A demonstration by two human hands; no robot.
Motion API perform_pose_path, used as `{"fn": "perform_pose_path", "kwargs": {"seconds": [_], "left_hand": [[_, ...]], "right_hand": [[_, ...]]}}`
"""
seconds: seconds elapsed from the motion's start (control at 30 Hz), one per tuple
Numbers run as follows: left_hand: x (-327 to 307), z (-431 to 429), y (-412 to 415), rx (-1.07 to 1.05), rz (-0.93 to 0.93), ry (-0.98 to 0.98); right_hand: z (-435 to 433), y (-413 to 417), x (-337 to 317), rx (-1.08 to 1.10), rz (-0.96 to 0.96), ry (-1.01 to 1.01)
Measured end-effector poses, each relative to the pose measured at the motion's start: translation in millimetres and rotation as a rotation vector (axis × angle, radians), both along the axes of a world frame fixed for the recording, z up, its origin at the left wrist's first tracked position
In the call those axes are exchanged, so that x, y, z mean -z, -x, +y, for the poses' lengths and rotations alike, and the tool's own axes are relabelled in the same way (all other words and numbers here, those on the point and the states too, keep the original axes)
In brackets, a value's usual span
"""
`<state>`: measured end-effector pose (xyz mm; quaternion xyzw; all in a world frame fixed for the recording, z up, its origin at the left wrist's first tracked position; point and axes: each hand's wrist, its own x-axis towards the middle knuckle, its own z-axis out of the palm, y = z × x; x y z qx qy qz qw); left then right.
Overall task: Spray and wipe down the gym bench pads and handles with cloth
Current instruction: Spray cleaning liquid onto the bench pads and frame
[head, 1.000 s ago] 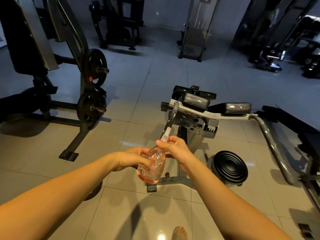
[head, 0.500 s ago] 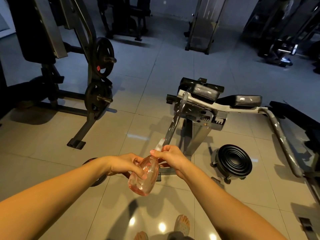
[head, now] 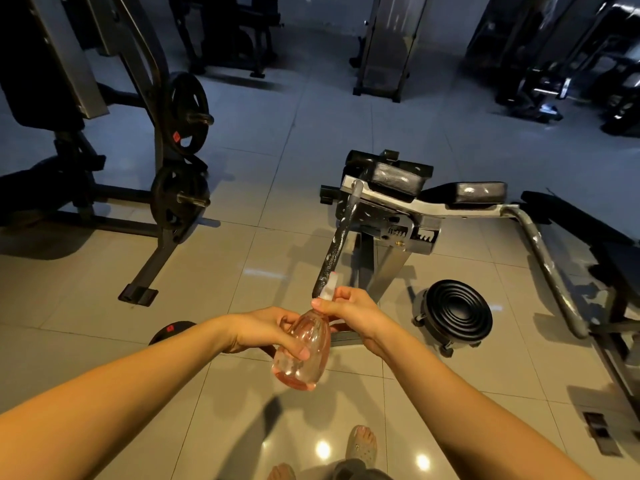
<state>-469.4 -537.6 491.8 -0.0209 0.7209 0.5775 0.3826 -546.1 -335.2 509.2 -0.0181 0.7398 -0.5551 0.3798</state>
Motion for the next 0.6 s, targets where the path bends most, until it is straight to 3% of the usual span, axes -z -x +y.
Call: {"fn": "perform_pose_path", "kwargs": {"seconds": [0.33, 0.6], "left_hand": [[-30, 38, 55, -0.135, 0.03, -0.026], [-33, 9, 68, -0.272, 0.028, -0.089]], "right_hand": [[21, 65, -29, 0.041, 0.128, -0.037], [-12, 83, -46, 0.093, 0.137, 0.002]]}}
